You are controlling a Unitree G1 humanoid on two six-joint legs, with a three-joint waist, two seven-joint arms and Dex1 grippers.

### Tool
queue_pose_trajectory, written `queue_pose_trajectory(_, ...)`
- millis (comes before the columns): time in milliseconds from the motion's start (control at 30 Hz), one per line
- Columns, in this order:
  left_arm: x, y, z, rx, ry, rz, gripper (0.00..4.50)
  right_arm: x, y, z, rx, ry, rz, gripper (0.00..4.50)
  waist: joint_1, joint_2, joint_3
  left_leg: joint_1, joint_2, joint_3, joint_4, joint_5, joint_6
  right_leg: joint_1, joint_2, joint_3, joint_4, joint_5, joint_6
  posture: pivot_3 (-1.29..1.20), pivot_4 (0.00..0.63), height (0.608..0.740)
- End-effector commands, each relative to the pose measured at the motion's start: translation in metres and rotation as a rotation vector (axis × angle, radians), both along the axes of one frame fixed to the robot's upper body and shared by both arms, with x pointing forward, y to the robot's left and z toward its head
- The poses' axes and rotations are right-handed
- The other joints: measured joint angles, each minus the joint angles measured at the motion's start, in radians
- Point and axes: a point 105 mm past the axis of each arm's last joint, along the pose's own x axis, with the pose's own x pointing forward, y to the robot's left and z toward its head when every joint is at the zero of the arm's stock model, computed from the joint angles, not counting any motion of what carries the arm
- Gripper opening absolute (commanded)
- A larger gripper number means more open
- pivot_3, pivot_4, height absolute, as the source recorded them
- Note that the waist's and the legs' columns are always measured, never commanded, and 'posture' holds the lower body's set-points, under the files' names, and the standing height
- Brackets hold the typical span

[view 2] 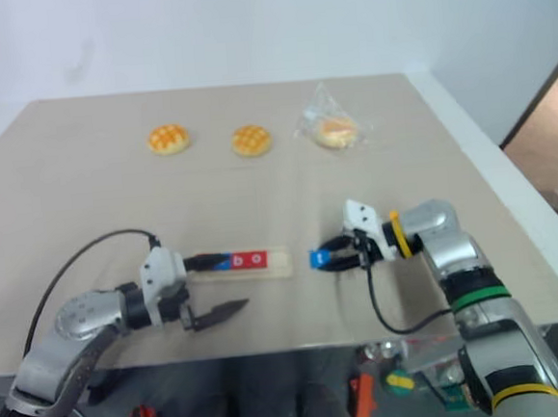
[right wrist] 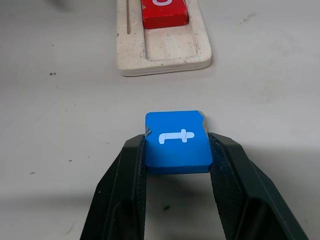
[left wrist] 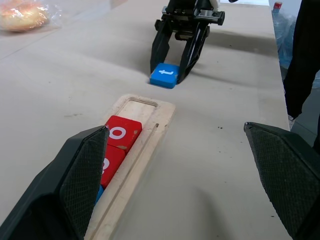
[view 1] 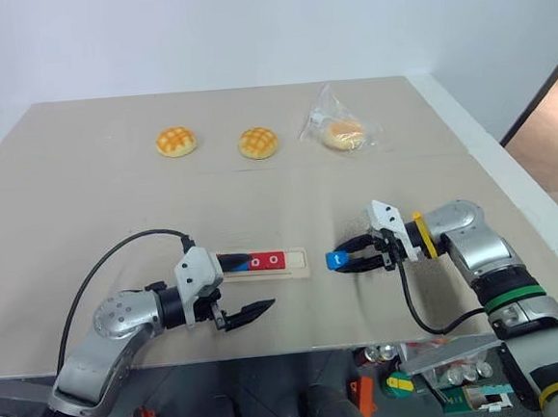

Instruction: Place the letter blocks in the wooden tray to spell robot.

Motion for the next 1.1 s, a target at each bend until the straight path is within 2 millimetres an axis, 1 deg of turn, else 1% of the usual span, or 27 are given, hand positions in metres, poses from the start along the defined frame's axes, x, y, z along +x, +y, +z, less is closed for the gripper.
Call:
queue_pose_trajectory(33, -0.002, -0.003, 0.008, 0.009, -0.044, -0.03, 4.5, -0.003, -0.012, 0.009, 0.047, 0.108, -0.055, 1.72, 0.001, 0.0, 0.0, 0.0, 0.0, 0.0, 0.0, 0.0, 0.0, 0.0, 0.0, 0.0, 0.0, 0.0, 0.0, 0.0, 0.15, 0.74)
queue_pose_trajectory(67, -0.002, -0.003, 0.008, 0.01, -0.044, -0.03, 4.5, -0.004, -0.012, 0.011, 0.049, 0.106, -0.05, 1.72, 0.001, 0.0, 0.0, 0.0, 0.0, 0.0, 0.0, 0.0, 0.0, 0.0, 0.0, 0.0, 0.0, 0.0, 0.0, 0.0, 0.15, 0.74)
queue_pose_trajectory(100, -0.002, -0.003, 0.008, 0.011, -0.044, -0.029, 4.5, -0.004, -0.011, 0.013, 0.051, 0.096, -0.042, 2.32, 0.001, 0.0, 0.0, 0.0, 0.0, 0.0, 0.0, 0.0, 0.0, 0.0, 0.0, 0.0, 0.0, 0.0, 0.0, 0.0, 0.15, 0.74)
queue_pose_trajectory(133, -0.001, -0.003, 0.008, 0.012, -0.043, -0.029, 4.5, -0.004, -0.011, 0.016, 0.052, 0.09, -0.035, 2.59, 0.001, 0.0, 0.0, 0.0, 0.0, 0.0, 0.0, 0.0, 0.0, 0.0, 0.0, 0.0, 0.0, 0.0, 0.0, 0.0, 0.15, 0.74)
queue_pose_trajectory(167, -0.001, -0.003, 0.008, 0.013, -0.043, -0.03, 4.5, -0.004, -0.009, 0.019, 0.055, 0.077, -0.026, 3.08, 0.0, 0.0, 0.0, 0.0, 0.0, 0.0, 0.0, 0.0, 0.0, 0.0, 0.0, 0.0, 0.0, 0.0, 0.0, 0.0, 0.15, 0.74)
queue_pose_trajectory(200, -0.001, -0.003, 0.008, 0.014, -0.043, -0.03, 4.5, -0.004, -0.008, 0.022, 0.057, 0.07, -0.021, 3.43, 0.0, 0.0, 0.0, 0.0, 0.0, 0.0, 0.0, 0.0, 0.0, 0.0, 0.0, 0.0, 0.0, 0.0, 0.0, 0.0, 0.15, 0.74)
queue_pose_trajectory(233, -0.001, -0.003, 0.008, 0.014, -0.043, -0.031, 4.5, -0.005, -0.008, 0.024, 0.058, 0.068, -0.017, 3.62, -0.001, 0.0, 0.0, 0.0, 0.0, 0.0, 0.0, 0.0, 0.0, -0.001, 0.0, 0.0, 0.0, 0.0, 0.0, 0.0, 0.15, 0.74)
queue_pose_trajectory(267, -0.001, -0.003, 0.008, 0.014, -0.043, -0.031, 4.5, -0.005, -0.007, 0.025, 0.058, 0.067, -0.015, 4.13, -0.001, 0.0, 0.0, 0.0, 0.0, 0.0, -0.001, 0.0, 0.0, -0.001, 0.0, 0.0, 0.0, 0.0, 0.0, 0.0, 0.15, 0.74)
queue_pose_trajectory(300, -0.001, -0.003, 0.008, 0.014, -0.042, -0.032, 4.5, -0.005, -0.007, 0.027, 0.058, 0.068, -0.015, 4.42, -0.001, 0.0, 0.0, 0.0, 0.0, 0.0, -0.001, 0.0, 0.0, -0.001, 0.0, 0.0, 0.0, 0.0, 0.0, 0.0, 0.15, 0.74)
queue_pose_trajectory(500, -0.001, -0.003, 0.007, 0.016, -0.039, -0.032, 4.5, -0.006, -0.008, 0.035, 0.078, 0.045, -0.022, 4.47, -0.002, 0.0, 0.0, 0.0, 0.0, 0.0, -0.001, 0.0, 0.0, -0.001, 0.0, 0.0, 0.0, 0.0, 0.0, 0.0, 0.15, 0.74)
queue_pose_trajectory(633, -0.001, -0.002, 0.008, 0.008, -0.043, -0.022, 4.5, -0.007, -0.004, 0.054, 0.162, 0.029, -0.07, 4.47, -0.001, 0.0, 0.0, 0.0, 0.0, 0.0, -0.001, 0.0, 0.0, -0.001, 0.0, 0.0, 0.0, -0.001, 0.0, 0.0, 0.15, 0.74)
queue_pose_trajectory(667, -0.001, -0.002, 0.008, 0.005, -0.044, -0.02, 4.5, -0.005, -0.003, 0.06, 0.194, 0.015, -0.106, 4.47, -0.001, 0.0, 0.0, 0.0, 0.0, 0.0, -0.001, 0.0, 0.0, -0.001, 0.0, 0.0, 0.0, -0.001, 0.0, 0.0, 0.15, 0.74)
queue_pose_trajectory(733, -0.001, -0.003, 0.009, 0.0, -0.045, -0.021, 4.5, 0.0, -0.004, 0.074, 0.297, -0.018, -0.235, 4.47, -0.001, 0.0, 0.0, -0.001, 0.0, 0.0, -0.001, 0.0, 0.0, -0.001, 0.0, 0.0, 0.0, -0.001, 0.0, 0.0, 0.15, 0.74)
queue_pose_trajectory(800, -0.002, -0.004, 0.01, -0.003, -0.046, -0.023, 4.5, 0.0, -0.005, 0.082, 0.364, -0.082, -0.328, 4.47, 0.0, 0.0, 0.0, -0.001, 0.0, -0.001, -0.001, 0.0, 0.0, -0.001, 0.0, -0.001, 0.0, -0.001, 0.0, 0.0, 0.15, 0.74)
queue_pose_trajectory(900, -0.002, -0.003, 0.01, -0.002, -0.046, -0.024, 4.5, -0.006, 0.001, 0.08, 0.377, -0.253, -0.481, 4.47, 0.0, 0.0, 0.0, -0.001, 0.0, -0.002, -0.002, 0.0, 0.0, -0.002, 0.0, -0.001, 0.0, -0.001, 0.0, 0.0, 0.15, 0.74)
queue_pose_trajectory(1000, -0.001, -0.003, 0.009, 0.001, -0.044, -0.028, 4.5, -0.017, 0.013, 0.073, 0.395, -0.353, -0.626, 4.47, 0.0, 0.0, 0.0, -0.002, 0.0, -0.003, -0.003, -0.001, -0.001, -0.002, 0.001, -0.002, 0.0, -0.003, 0.0, 0.0, 0.15, 0.74)
queue_pose_trajectory(1100, 0.0, -0.005, 0.008, 0.003, -0.039, -0.039, 4.5, -0.026, 0.024, 0.066, 0.433, -0.378, -0.753, 4.47, -0.003, 0.001, 0.0, -0.002, 0.0, -0.001, -0.004, -0.001, -0.001, -0.004, 0.0, 0.0, 0.0, -0.003, 0.0, 0.0, 0.15, 0.74)
